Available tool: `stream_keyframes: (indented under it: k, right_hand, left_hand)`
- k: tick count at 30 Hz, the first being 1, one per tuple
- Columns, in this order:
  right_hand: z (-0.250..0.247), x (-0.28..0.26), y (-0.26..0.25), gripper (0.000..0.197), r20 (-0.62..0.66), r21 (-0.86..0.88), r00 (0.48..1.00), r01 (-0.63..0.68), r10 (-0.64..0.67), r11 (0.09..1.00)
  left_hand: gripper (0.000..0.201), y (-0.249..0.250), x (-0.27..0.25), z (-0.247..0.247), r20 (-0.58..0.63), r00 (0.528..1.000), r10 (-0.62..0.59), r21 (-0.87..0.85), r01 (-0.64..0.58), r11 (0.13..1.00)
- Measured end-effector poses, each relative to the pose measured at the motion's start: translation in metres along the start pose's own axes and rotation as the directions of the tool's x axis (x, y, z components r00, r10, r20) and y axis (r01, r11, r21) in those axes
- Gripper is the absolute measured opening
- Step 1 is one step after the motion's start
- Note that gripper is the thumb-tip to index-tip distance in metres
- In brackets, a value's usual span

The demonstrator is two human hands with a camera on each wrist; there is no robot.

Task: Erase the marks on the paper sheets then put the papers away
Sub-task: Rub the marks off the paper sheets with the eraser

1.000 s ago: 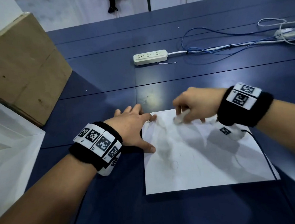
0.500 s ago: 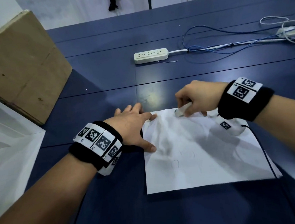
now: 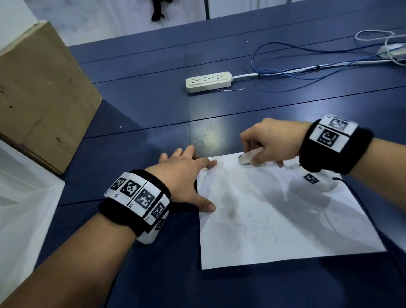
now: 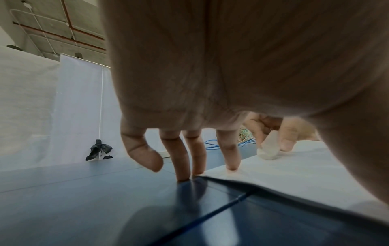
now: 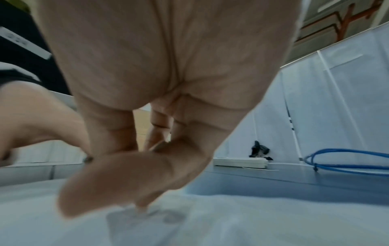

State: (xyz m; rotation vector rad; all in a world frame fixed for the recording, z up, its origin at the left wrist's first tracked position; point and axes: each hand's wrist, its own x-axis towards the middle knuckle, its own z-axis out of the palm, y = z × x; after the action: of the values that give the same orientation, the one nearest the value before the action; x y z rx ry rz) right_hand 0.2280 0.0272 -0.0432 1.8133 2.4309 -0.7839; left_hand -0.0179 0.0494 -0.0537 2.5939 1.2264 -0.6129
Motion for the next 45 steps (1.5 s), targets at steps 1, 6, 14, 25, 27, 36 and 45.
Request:
stream_keyframes:
  k: [1, 6, 14, 25, 27, 36, 45]
  right_hand:
    - [0.003, -0.006, -0.003, 0.012, 0.050, 0.026, 0.998, 0.030, -0.031, 0.999]
    - [0.016, -0.026, -0.015, 0.016, 0.326, 0.109, 0.939, 0.075, -0.107, 0.991]
    - [0.000, 0.000, 0.000, 0.012, -0.017, 0.003, 1.000, -0.006, 0.006, 1.000]
    - [-0.001, 0.003, 0.002, 0.013, -0.028, -0.008, 0.998, -0.057, 0.057, 0.998]
    - [0.000, 0.000, 0.002, 0.012, -0.044, -0.014, 0.998, -0.049, 0.048, 0.999]
    - [0.003, -0.012, -0.012, 0.017, 0.106, -0.016, 0.994, -0.015, 0.017, 1.000]
    - [0.011, -0.040, -0.017, 0.037, 0.212, 0.047, 0.977, -0.030, 0.019, 0.998]
  left_hand:
    - [0.111, 0.000, 0.000, 0.000, 0.000, 1.000, -0.001, -0.003, 0.001, 1.000]
    - [0.110, -0.002, 0.001, 0.002, -0.006, 1.000, 0.006, -0.018, -0.006, 1.000]
    - [0.110, -0.001, 0.001, 0.001, -0.003, 1.000, 0.005, -0.023, -0.005, 1.000]
    - [0.110, -0.001, 0.001, 0.001, 0.000, 1.000, -0.003, -0.047, 0.003, 0.999]
    - [0.111, -0.001, 0.000, 0.001, -0.002, 1.000, -0.007, -0.051, 0.007, 0.999]
    - [0.110, 0.001, -0.001, -0.001, 0.013, 0.999, -0.036, -0.084, 0.037, 0.996]
    - [0.109, 0.006, -0.009, -0.004, 0.016, 0.997, -0.079, -0.125, 0.081, 0.989]
